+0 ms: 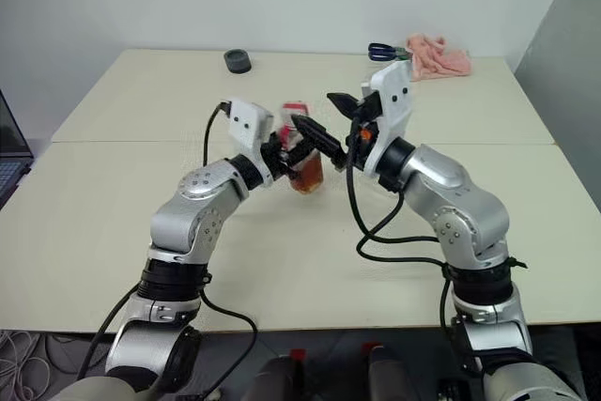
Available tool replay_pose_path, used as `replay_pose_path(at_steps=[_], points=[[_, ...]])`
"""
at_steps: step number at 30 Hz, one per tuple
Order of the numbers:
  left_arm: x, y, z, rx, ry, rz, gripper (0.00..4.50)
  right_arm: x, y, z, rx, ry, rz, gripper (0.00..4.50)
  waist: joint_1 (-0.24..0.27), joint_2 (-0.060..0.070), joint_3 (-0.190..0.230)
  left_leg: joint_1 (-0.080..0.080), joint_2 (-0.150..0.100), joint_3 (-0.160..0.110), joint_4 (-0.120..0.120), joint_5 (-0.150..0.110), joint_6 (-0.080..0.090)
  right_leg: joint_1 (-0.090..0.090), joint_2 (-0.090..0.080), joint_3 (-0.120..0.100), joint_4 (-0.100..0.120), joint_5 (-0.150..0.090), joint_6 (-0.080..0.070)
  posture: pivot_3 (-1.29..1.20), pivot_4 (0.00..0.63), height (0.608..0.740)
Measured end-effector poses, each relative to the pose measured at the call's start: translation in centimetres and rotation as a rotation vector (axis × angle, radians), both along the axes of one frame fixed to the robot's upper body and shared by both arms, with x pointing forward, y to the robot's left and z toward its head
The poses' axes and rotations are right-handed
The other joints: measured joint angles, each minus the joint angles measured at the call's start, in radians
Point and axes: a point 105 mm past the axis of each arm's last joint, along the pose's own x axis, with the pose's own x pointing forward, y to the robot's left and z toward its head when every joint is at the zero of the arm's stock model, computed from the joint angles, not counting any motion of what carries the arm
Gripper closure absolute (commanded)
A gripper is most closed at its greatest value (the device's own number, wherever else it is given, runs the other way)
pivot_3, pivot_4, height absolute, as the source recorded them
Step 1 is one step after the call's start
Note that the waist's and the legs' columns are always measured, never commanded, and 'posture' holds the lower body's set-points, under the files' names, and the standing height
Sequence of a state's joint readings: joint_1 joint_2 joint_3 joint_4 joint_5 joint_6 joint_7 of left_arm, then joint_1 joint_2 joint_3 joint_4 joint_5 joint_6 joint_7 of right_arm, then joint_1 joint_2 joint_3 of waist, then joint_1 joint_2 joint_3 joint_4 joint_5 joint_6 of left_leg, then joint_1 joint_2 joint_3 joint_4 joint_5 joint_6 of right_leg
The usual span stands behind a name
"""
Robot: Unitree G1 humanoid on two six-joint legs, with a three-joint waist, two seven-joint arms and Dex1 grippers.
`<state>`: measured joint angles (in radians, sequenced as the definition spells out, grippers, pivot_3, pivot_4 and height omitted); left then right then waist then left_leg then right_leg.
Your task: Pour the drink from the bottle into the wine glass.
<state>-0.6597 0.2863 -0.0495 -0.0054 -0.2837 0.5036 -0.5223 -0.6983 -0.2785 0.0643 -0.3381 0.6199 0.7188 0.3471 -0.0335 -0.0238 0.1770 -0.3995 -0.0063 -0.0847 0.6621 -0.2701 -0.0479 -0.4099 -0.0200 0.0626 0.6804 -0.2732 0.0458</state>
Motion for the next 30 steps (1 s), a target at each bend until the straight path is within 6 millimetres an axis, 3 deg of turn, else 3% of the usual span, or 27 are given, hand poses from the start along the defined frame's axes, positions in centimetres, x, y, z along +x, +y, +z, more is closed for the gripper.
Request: replay_pose_path(at_steps=[12, 22, 25, 30], points=[[-2.0, -2.5, 0.6, -0.003, -0.013, -0.143, 2.7, 0.4, 0.7, -1.1, -0.003, 0.051, -0.029, 0.6, 0.0, 0.0, 0.0, 0.001, 0.0, 0.0, 0.0, 0.0, 0.0, 0.0, 0.0, 0.0, 0.001, 0.0, 0.0, 0.0, 0.15, 0.74], [-2.5, -3.2, 0.5, -0.009, -0.004, -0.178, 2.7, 0.8, 0.8, -0.8, 0.034, 0.065, -0.037, 0.6, 0.0, 0.0, 0.0, 0.001, 0.0, 0.0, 0.0, 0.0, 0.001, 0.0, 0.0, 0.0, 0.001, 0.0, 0.0, 0.0, 0.15, 0.74], [-2.6, -3.2, 0.4, -0.011, -0.001, -0.178, 2.7, 0.9, 0.7, -0.7, 0.04, 0.07, -0.04, 1.12, 0.0, 0.0, 0.0, 0.001, 0.0, 0.0, 0.0, 0.0, 0.001, 0.0, 0.0, 0.0, 0.001, 0.0, 0.0, 0.0, 0.15, 0.74], [-2.7, -3.5, 0.2, -0.014, 0.007, -0.186, 2.7, 1.1, -0.1, -1.1, 0.012, 0.063, -0.059, 2.6, 0.001, 0.0, 0.0, 0.001, 0.0, 0.0, 0.0, 0.0, 0.001, 0.0, 0.0, 0.0, 0.001, 0.0, 0.0, 0.0, 0.15, 0.74]])
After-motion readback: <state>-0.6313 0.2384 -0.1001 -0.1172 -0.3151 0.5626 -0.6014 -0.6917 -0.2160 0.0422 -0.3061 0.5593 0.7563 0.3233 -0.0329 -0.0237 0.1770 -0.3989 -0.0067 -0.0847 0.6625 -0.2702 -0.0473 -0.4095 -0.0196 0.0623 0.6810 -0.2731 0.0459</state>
